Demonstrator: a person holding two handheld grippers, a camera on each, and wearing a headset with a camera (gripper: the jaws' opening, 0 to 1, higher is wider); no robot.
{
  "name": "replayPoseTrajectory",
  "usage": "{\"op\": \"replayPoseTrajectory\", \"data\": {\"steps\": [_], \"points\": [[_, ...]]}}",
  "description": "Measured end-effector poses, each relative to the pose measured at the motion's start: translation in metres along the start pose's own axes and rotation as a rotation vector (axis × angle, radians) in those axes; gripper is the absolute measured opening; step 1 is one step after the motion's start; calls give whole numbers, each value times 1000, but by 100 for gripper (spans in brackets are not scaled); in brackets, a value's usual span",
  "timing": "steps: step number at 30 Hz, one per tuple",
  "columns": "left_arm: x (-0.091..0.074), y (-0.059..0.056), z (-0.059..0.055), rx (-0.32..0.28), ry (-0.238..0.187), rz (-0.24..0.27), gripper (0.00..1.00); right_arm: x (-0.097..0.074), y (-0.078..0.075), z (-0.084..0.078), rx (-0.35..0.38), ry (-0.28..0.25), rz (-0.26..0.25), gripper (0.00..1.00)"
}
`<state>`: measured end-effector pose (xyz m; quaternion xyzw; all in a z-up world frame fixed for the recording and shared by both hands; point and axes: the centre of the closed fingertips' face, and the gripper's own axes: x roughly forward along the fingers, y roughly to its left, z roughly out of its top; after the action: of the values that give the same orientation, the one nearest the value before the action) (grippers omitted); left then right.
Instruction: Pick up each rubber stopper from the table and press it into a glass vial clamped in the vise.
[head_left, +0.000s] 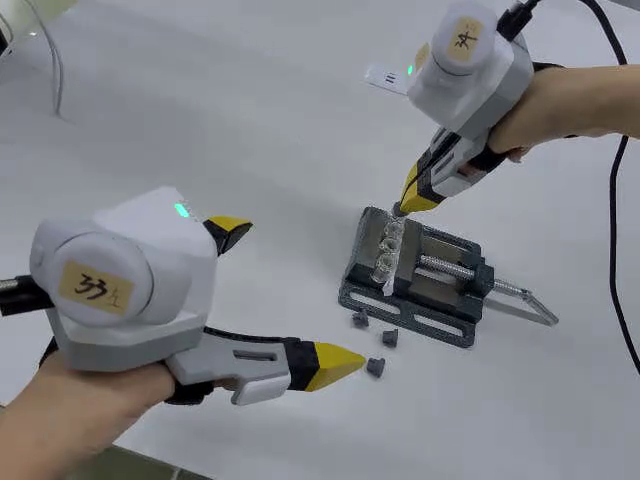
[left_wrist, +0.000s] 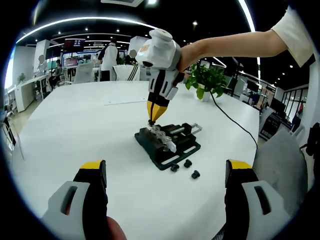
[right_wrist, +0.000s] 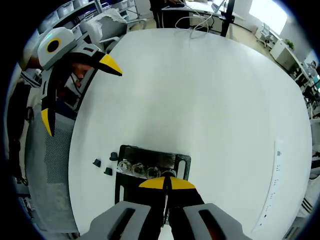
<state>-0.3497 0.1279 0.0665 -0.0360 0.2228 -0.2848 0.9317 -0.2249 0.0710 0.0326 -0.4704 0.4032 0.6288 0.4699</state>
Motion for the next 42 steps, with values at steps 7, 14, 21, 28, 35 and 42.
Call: {"op": "replayPoseTrajectory", "data": {"steps": [7, 14, 21, 28, 35, 42], "points": [[0, 2, 2, 9, 2, 2, 99, 0, -4, -1, 4, -2, 0, 0], [-1, 3, 4, 19, 3, 0, 99, -1, 4, -3, 13, -39, -4, 11], [0, 3, 5, 30, 8, -6, 99, -5, -3, -12, 35, -100, -70, 44], [1, 2, 7, 45, 13, -16, 99, -13, 14, -13, 71, -188, -83, 63], [0, 0, 7, 67, 25, -29, 99, -15, 37, -13, 78, -235, -90, 63], [-3, -5, 7, 89, 36, -39, 99, -13, 63, -15, 95, -282, -92, 61]]}}
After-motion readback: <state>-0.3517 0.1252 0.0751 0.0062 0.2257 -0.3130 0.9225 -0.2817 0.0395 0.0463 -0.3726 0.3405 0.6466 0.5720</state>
